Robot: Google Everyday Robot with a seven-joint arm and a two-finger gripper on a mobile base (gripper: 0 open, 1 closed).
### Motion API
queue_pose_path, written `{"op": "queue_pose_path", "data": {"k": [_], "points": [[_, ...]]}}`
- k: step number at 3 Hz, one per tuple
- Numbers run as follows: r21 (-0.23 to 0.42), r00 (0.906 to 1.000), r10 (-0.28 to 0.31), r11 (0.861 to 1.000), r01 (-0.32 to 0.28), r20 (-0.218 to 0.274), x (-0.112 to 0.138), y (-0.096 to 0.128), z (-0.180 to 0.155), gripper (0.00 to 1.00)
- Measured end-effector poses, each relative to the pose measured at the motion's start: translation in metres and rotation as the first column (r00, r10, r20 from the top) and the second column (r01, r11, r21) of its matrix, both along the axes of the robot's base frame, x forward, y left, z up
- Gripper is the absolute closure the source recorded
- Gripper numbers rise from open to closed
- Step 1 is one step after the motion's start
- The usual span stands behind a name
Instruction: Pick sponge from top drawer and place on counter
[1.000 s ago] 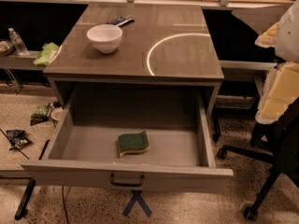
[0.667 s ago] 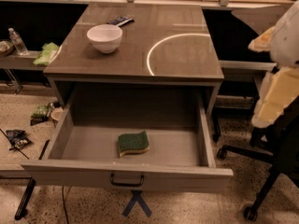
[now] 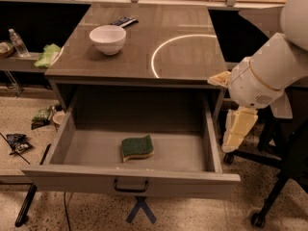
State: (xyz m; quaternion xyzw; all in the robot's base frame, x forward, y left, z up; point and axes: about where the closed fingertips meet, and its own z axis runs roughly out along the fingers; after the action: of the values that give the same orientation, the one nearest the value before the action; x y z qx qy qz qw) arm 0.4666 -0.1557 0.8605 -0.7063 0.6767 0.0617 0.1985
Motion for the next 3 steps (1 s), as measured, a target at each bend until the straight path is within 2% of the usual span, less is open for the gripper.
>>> {"op": "queue_pose_path", "data": {"k": [2, 3], "points": [[0.006, 0.9998, 0.021, 1.000, -0.021, -0.002, 0.009, 0.007, -0.014, 0.00], [0.056, 0.9970, 0.071, 0.996, -0.069, -0.032, 0.028, 0.040, -0.058, 0.00]]}}
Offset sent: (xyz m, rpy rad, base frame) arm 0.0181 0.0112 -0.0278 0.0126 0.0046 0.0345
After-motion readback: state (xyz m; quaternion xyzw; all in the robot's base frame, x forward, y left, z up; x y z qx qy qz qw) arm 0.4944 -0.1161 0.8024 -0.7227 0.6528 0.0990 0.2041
